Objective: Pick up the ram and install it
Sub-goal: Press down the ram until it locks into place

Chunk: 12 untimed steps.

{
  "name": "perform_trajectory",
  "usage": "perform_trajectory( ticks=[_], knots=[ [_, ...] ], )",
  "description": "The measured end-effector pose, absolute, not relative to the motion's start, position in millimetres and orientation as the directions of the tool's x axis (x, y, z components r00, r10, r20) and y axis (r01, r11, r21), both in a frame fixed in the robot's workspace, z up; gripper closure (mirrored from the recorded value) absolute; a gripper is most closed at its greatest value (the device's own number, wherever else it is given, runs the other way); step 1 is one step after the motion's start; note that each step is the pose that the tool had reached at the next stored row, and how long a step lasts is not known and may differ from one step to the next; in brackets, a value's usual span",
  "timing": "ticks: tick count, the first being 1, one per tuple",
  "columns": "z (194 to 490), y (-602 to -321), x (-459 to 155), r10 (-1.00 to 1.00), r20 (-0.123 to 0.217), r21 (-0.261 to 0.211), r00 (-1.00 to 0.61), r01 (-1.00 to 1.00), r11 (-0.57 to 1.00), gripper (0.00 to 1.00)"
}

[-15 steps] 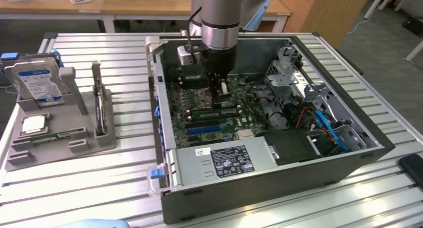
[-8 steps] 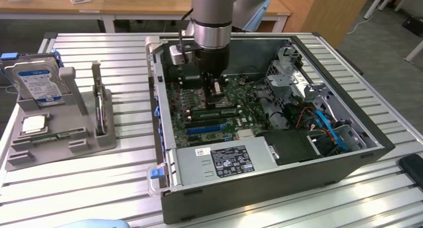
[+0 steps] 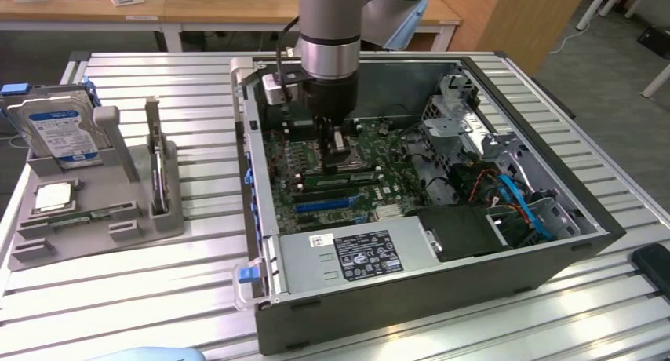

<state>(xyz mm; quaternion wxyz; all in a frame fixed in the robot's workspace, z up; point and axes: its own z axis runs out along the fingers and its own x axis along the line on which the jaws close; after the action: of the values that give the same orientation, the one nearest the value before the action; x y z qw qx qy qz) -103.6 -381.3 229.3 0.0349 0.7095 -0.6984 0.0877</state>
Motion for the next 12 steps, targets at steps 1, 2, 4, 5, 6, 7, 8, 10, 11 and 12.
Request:
perform_trajectory(
  ticks=[1, 2, 4, 5, 6, 7, 8, 10, 11, 12],
  knots=[
    [228.6, -381.3, -104.0, -0.985, 0.174, -0.074, 0.009, -0.997, -0.022, 0.90],
    [228.1, -381.3, -104.3, -0.985, 0.175, -0.075, 0.009, -0.997, -0.022, 0.90],
    [227.1, -381.3, -104.8, -0.984, 0.176, -0.077, 0.008, -0.997, -0.022, 0.90],
    [226.7, -381.3, -105.0, -0.984, 0.176, -0.078, 0.008, -0.997, -0.022, 0.90],
    [226.2, -381.3, -105.3, -0.984, 0.177, -0.079, 0.008, -0.997, -0.022, 0.90],
    [225.8, -381.3, -105.5, -0.984, 0.177, -0.080, 0.008, -0.997, -0.022, 0.90],
    [225.4, -381.3, -105.8, -0.984, 0.178, -0.081, 0.008, -0.996, -0.022, 0.90],
    [224.6, -381.3, -106.2, -0.984, 0.179, -0.083, 0.007, -0.996, -0.022, 0.90],
    [224.3, -381.3, -106.5, -0.984, 0.179, -0.084, 0.007, -0.996, -0.023, 0.90],
    [224.0, -381.3, -106.7, -0.984, 0.180, -0.084, 0.007, -0.996, -0.023, 0.90]
  ],
)
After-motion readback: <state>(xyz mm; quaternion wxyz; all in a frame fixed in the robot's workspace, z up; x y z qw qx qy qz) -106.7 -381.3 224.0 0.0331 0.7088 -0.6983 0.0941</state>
